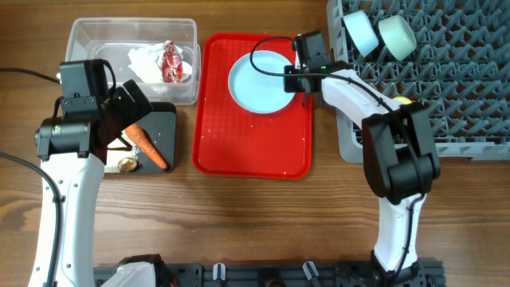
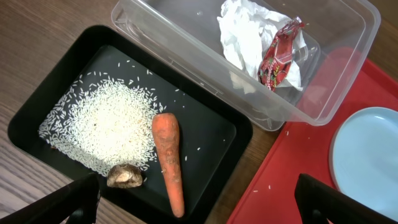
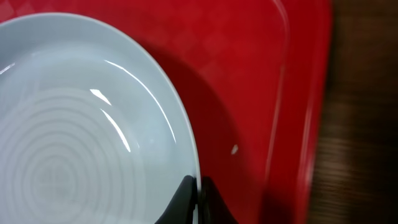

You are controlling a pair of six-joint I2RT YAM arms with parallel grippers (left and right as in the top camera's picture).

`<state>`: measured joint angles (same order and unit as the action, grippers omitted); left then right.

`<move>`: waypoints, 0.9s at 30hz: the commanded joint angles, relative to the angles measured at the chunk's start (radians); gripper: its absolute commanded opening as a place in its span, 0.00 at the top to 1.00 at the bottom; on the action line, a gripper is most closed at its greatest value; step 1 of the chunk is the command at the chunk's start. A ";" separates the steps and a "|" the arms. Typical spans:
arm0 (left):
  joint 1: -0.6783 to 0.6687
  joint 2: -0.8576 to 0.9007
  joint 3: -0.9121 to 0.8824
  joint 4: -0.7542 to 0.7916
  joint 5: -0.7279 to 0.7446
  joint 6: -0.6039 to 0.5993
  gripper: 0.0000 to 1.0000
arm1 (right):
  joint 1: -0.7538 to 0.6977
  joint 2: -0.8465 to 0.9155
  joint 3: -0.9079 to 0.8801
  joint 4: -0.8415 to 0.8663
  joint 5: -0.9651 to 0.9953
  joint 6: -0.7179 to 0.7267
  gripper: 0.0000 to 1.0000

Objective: Sort waste into correct bins and load items into the dishwasher rack
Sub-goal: 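Grasp the light-blue plate edge with the right gripper, then carry the plate right and stand it upright in the dish rack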

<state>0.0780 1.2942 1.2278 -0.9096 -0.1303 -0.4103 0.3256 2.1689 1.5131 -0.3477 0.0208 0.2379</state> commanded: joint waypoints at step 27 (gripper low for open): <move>0.005 0.002 0.008 0.002 -0.002 -0.017 0.00 | -0.582 -0.393 0.014 0.393 0.415 -1.068 0.96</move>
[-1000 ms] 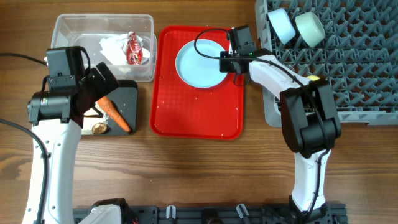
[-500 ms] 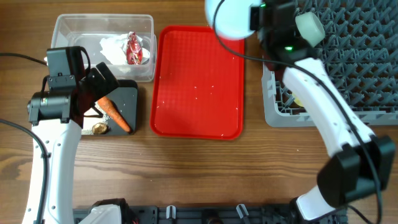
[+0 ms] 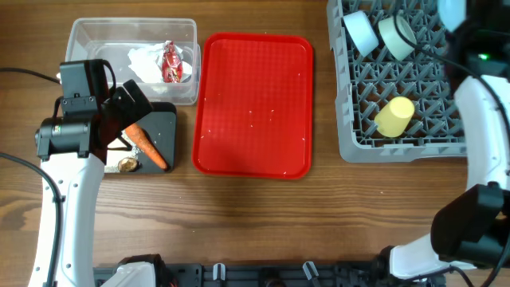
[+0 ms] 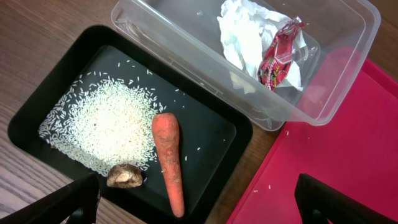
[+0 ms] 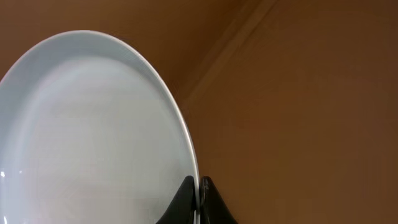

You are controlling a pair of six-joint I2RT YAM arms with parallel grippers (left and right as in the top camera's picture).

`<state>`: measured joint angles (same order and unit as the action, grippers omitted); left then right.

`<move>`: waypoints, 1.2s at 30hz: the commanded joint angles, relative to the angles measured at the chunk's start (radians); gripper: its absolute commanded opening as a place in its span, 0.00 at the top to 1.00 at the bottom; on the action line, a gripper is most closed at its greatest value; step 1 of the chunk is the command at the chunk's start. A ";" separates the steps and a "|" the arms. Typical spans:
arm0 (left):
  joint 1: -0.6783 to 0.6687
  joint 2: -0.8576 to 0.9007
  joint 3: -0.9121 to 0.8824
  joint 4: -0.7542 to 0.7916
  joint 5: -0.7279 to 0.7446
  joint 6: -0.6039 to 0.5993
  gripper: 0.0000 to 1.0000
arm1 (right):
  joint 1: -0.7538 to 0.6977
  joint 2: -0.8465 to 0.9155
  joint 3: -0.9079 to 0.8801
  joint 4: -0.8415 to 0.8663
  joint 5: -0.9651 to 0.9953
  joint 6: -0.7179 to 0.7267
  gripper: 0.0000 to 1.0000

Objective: Sort waste into correct bins and load items into the dishwasher rack
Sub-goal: 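Carry the plate right and stand it upright in the dish rack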

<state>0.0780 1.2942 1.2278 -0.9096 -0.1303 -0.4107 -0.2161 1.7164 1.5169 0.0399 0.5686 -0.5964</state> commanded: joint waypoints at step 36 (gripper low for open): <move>0.005 0.002 0.008 0.002 -0.002 -0.016 0.00 | 0.039 -0.139 0.011 -0.224 -0.660 0.758 0.00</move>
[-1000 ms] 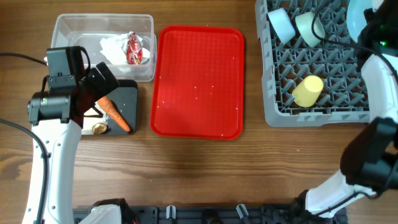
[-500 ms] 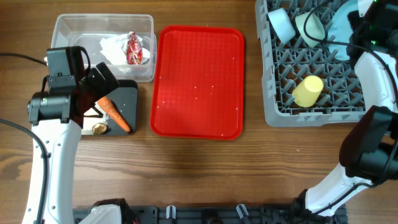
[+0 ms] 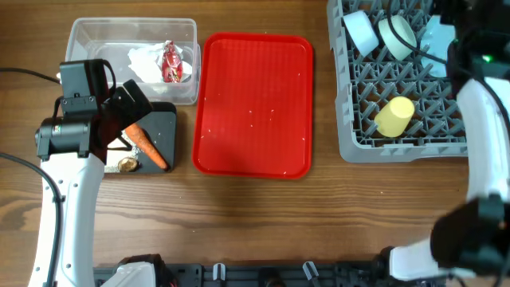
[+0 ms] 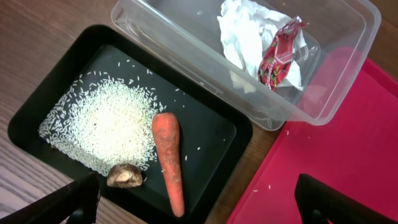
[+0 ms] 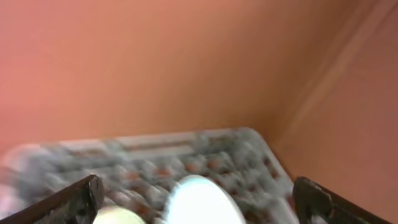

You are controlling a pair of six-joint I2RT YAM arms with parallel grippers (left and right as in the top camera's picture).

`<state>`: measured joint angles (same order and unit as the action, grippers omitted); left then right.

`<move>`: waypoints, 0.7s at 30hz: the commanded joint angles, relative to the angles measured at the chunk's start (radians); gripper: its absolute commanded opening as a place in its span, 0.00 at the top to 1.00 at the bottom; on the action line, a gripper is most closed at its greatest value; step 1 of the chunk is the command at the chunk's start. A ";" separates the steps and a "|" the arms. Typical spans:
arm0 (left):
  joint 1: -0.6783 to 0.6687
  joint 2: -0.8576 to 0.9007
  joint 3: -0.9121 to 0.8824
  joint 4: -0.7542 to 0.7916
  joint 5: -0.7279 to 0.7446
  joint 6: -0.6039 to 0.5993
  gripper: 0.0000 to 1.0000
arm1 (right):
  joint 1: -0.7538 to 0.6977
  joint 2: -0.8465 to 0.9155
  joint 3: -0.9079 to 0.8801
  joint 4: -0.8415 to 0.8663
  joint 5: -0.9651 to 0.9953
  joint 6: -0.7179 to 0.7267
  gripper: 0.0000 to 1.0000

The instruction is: Sort waste into correct bins and load items into the dishwasher rack

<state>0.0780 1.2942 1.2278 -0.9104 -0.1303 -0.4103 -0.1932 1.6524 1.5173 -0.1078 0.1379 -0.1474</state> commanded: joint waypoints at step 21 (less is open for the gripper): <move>0.005 0.002 0.008 0.003 -0.002 -0.017 0.00 | 0.301 -0.057 0.010 -0.305 -0.423 0.367 0.00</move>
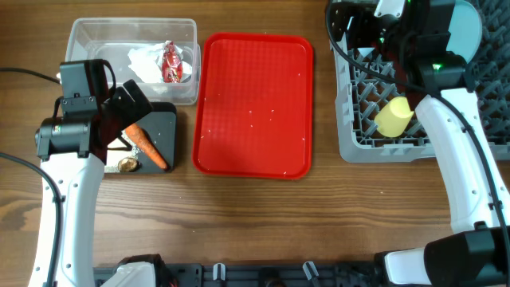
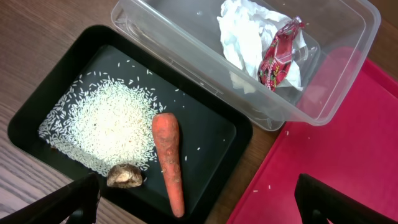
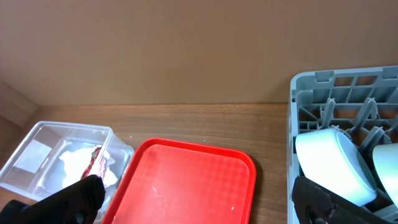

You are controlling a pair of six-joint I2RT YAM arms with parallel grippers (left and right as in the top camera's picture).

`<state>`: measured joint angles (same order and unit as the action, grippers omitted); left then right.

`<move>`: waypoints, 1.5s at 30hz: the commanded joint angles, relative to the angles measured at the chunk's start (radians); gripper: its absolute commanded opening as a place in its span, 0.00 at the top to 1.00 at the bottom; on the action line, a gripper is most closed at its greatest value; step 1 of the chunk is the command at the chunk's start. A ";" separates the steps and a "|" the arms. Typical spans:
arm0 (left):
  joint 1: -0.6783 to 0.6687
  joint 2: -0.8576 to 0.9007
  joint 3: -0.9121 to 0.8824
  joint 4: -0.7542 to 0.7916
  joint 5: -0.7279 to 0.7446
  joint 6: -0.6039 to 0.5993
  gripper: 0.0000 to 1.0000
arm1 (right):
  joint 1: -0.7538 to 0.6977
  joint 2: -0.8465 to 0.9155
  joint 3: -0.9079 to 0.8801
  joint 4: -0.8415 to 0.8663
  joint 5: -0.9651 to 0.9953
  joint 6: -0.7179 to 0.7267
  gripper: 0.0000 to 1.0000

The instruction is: Sort waste into correct bins and load items into the dishwasher rack

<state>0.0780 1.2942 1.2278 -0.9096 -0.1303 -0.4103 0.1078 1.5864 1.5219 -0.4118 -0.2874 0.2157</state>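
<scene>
The light blue plate [image 1: 464,26] stands in the back right of the grey dishwasher rack [image 1: 414,147], with a yellow cup [image 1: 394,117] lying nearer the front. My right gripper [image 1: 355,25] hovers open and empty over the rack's back left corner. In its wrist view the right gripper [image 3: 202,214] faces the bare red tray [image 3: 186,180] and a white bowl [image 3: 336,165] in the rack. My left gripper [image 2: 199,214] hangs open above the black tray [image 2: 217,127], which holds rice [image 2: 102,127], a carrot [image 2: 169,163] and a mushroom [image 2: 123,176].
A clear bin [image 1: 88,36] behind the black tray holds crumpled tissue [image 2: 249,34] and a red wrapper [image 2: 280,53]. The red tray [image 1: 253,104] lies between bin and rack, with only a few rice grains on it. The right arm crosses over the rack.
My right gripper, still open, has moved left from the rack's back right to above its back left corner. The plate stays in the rack. The left arm has not moved.
My right gripper was shut on the rim of the blue plate on the red tray. Then it held the plate up near the rack, the tray left bare. Then it was open with the plate in the rack, and now it is further left.
</scene>
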 commanded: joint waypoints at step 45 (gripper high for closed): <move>0.005 0.002 0.008 0.002 -0.002 -0.017 0.00 | -0.122 -1.584 -1.517 0.424 0.220 -0.111 0.00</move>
<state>0.0780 1.2945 1.2278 -0.9100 -0.1299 -0.4103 -0.0086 0.0460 0.0063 0.0032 -0.0845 0.0860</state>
